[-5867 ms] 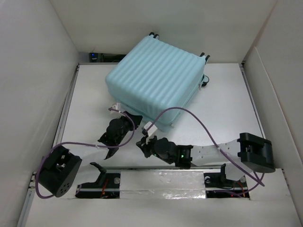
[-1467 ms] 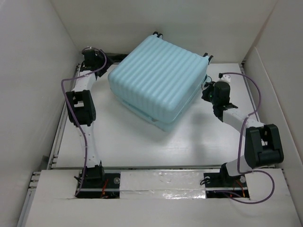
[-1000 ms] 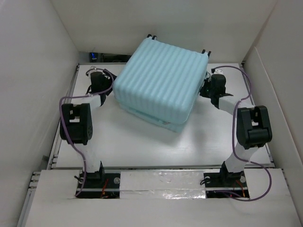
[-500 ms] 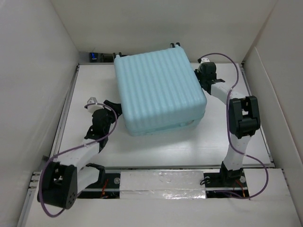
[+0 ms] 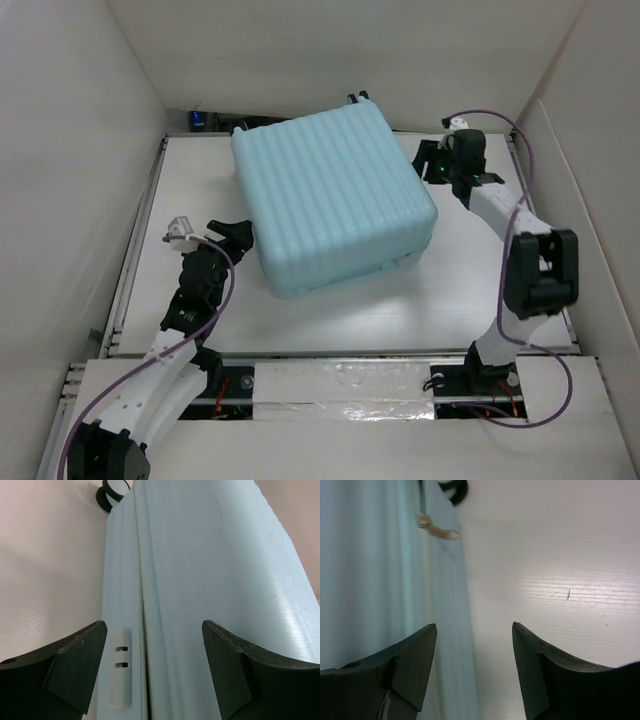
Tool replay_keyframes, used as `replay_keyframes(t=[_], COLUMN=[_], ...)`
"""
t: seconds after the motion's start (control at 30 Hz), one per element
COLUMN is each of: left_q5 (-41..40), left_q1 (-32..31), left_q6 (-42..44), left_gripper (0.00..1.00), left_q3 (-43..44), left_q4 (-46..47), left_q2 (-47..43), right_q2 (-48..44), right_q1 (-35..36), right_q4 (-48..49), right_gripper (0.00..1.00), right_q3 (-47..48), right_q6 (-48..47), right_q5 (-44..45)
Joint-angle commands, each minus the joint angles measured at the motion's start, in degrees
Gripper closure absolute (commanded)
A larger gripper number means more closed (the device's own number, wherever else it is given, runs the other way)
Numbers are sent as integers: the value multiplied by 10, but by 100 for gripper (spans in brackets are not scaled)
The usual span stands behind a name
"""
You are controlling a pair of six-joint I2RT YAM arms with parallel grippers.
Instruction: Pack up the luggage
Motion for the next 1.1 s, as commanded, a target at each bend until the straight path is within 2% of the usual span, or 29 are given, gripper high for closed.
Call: replay_keyframes(t=[0.0,0.07,0.1,0.17,0.2,0.23,0.27,0.33,0.4,0.47,0.5,0.63,0.7,0.73,0.8,0.9,1.07], left_q5=[10,-22,-23,-4,4,9,14,18,18,17,17,35,43,46,60,92,161], left_q1=[-24,-24,-19,-13,-7,-7,-7,-1,-1,-1,-1,4,4,4,4,23,64], left_q6=[3,-4,-16,-25,-26,-23,-24,-24,-29,-30,-30,-23,-24,-23,-21,-20,-23], left_gripper=[24,26,28,29,29,30,32,38,46,50,54,58,58,57,51,49,49], left_q3=[50,31,26,20,19,18,6,-10,-36,-54,-57,-63,-66,-66,-68,-60,-69], left_q4=[10,7,7,-7,-16,-39,-50,-72,-90,-111,-116,-123,-112,-93,-56,-23,57], left_q2=[-43,-78,-86,-93,-92,-90,-90,-98,-116,-132,-136,-127,-103,-93,-44,-2,55], right_q2=[-169,-226,-286,-349,-419,-456,-493,-595,-654,-720,-735,-763,-741,-731,-698,-665,-655], right_q1=[6,0,-7,-7,-7,-7,11,30,53,67,77,89,96,96,96,103,113], right_q4=[86,116,124,154,155,177,189,203,192,176,174,192,246,268,327,350,357], right_gripper=[31,31,31,45,56,75,84,100,100,100,100,99,89,75,63,62,68], right_q3=[-56,-139,-167,-256,-283,-316,-384,-448,-513,-549,-565,-639,-661,-670,-687,-692,-700], right_q6=[58,63,69,79,89,94,99,115,106,102,100,120,133,132,145,153,157], right_q5=[-115,-96,-91,-78,-70,-66,-59,-48,-45,-53,-60,-76,-83,-87,-79,-70,-45])
